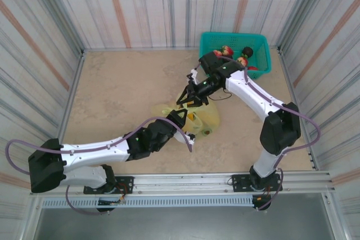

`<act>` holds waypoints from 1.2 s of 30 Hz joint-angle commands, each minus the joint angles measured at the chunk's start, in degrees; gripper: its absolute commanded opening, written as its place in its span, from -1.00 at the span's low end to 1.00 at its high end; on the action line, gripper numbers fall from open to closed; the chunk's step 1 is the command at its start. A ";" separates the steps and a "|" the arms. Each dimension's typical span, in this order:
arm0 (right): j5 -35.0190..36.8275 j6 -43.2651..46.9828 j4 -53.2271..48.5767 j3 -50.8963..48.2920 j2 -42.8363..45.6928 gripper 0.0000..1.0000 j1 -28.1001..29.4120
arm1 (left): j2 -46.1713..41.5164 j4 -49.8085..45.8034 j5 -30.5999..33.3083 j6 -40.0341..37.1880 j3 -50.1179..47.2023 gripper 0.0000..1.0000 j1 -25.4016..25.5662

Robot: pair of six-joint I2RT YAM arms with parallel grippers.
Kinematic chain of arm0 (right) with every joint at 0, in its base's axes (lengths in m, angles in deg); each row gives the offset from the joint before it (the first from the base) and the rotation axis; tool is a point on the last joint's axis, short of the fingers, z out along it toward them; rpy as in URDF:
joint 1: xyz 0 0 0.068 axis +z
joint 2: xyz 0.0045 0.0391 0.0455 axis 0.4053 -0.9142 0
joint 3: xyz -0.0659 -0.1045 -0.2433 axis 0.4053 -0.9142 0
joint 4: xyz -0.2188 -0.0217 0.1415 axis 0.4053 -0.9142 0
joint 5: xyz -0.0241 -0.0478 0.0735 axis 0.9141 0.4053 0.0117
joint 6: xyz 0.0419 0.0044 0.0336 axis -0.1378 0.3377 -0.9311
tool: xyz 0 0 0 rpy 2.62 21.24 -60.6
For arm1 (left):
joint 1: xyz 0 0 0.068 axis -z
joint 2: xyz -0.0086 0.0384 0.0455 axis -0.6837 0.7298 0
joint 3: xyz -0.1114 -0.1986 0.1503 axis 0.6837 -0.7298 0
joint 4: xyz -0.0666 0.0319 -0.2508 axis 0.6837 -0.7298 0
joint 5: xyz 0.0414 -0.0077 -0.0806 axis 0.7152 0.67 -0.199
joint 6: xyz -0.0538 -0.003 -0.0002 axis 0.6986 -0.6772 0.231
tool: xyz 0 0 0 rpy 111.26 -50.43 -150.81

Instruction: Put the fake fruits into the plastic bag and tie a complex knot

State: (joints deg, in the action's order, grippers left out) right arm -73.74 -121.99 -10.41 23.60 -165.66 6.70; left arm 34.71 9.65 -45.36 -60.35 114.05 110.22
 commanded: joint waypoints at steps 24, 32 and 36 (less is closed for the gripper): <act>8.62 2.47 12.70 -8.36 10.36 -1.00 -2.68 | 5.40 -45.85 -14.64 42.93 28.25 -0.90 -1.00; 10.19 -1.44 19.19 -13.17 11.72 -1.00 -2.49 | 10.49 -63.35 -23.75 60.14 40.70 -0.76 -1.51; 9.71 -2.53 21.83 -15.77 12.48 -1.00 -2.40 | 9.98 -64.70 -23.58 65.03 41.04 -0.57 -2.21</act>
State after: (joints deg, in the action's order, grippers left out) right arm -65.90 -122.67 7.01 9.35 -154.95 4.23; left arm 45.25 -49.36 -65.19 -3.24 153.20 108.32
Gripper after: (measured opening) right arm 0.047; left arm 0.202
